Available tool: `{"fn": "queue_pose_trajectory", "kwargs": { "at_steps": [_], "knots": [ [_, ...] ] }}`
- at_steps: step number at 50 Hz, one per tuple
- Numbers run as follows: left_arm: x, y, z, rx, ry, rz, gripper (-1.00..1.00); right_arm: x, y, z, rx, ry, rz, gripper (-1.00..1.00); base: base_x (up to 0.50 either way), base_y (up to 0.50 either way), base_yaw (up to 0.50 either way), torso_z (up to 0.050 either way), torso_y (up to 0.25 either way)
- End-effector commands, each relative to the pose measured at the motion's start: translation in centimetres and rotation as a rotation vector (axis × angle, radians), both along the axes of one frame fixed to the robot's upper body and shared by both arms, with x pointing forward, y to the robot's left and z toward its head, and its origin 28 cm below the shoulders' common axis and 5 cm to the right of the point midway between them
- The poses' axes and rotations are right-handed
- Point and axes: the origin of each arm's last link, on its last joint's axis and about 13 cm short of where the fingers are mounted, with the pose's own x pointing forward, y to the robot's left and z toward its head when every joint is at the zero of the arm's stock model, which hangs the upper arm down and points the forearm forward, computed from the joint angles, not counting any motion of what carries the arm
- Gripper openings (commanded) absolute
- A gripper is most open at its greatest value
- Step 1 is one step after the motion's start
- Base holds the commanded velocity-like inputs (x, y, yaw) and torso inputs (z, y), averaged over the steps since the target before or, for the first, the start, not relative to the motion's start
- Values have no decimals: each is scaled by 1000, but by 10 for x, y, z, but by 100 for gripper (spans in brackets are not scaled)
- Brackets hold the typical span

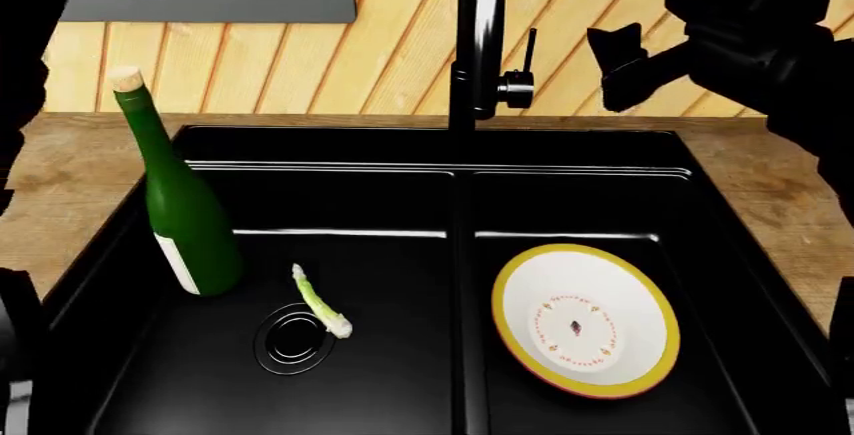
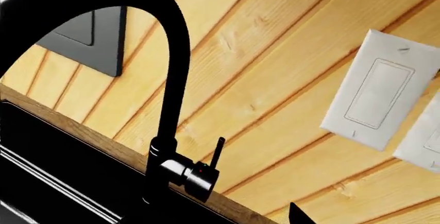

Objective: Pick the bowl and bottle and place them in the sink. Then turn on the water.

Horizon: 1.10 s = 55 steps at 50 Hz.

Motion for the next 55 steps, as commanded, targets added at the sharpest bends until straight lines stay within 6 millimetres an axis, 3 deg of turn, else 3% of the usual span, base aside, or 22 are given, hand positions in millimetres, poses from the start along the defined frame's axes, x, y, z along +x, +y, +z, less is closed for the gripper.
{"fn": "queue_pose_trajectory", "kwargs": {
  "at_steps": [1, 19, 27, 32, 42, 46, 50, 55],
  "knots": [
    [23, -37, 18, 115, 33, -110, 100, 12, 2, 12, 114, -48, -51, 100, 0, 0, 0, 0, 0],
    [87, -74, 23, 125, 84, -75, 100, 59, 25, 15, 300, -28, -32, 100, 0, 0, 0, 0, 0],
    [89, -80, 20, 131, 92, -50, 100, 84, 36, 10, 333, -8, -28, 100, 0, 0, 0, 0, 0],
    [94, -88, -2, 130, 106, -46, 100, 95, 38, 16, 332, -21, -41, 100, 0, 0, 0, 0, 0],
    [96, -93, -18, 141, 144, -27, 100, 97, 43, 38, 331, -64, -71, 100, 0, 0, 0, 0, 0],
    [96, -93, -18, 142, 146, -19, 100, 97, 45, 39, 335, -63, -88, 100, 0, 0, 0, 0, 0],
    [93, -89, -2, 140, 145, -11, 100, 97, 48, 37, 337, -54, -100, 100, 0, 0, 0, 0, 0],
    [92, -87, 4, 126, 148, -11, 100, 98, 50, 34, 330, -46, -107, 100, 0, 0, 0, 0, 0]
  ]
}}
